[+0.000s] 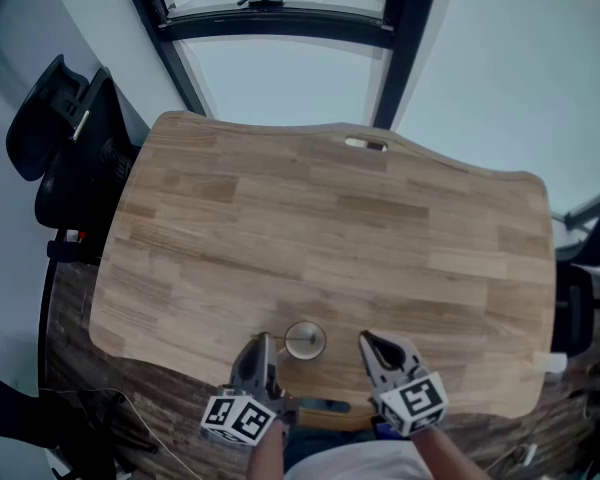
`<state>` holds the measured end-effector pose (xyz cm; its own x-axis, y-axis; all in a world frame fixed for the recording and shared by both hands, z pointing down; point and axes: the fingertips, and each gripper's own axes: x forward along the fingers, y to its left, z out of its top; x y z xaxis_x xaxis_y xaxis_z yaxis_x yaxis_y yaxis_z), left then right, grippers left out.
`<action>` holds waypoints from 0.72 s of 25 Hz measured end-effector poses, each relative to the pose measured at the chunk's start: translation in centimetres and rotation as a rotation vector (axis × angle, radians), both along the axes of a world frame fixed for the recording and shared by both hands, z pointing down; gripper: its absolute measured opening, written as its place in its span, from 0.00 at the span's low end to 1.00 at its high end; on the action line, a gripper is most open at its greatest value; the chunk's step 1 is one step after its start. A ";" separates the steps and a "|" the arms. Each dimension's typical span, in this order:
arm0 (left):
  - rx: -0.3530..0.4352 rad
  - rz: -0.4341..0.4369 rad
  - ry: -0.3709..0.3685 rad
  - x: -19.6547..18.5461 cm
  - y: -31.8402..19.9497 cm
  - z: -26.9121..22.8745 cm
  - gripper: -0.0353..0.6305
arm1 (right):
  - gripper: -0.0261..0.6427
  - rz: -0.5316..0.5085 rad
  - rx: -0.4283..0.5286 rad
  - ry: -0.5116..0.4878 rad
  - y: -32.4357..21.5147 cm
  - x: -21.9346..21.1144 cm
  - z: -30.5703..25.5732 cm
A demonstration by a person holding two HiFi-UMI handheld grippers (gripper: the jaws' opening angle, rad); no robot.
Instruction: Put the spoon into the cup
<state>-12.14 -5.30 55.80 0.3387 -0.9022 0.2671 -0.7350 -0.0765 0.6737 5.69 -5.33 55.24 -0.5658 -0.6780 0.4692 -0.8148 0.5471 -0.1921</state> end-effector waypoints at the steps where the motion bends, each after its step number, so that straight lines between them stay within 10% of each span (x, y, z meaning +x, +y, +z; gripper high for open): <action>1: 0.000 0.001 0.001 0.0 0.0 0.0 0.06 | 0.03 -0.002 0.002 0.006 0.0 0.1 0.2; 18: 0.004 0.010 0.007 0.4 0.0 0.3 0.06 | 0.03 -0.038 -0.067 0.033 1.4 -0.3 1.3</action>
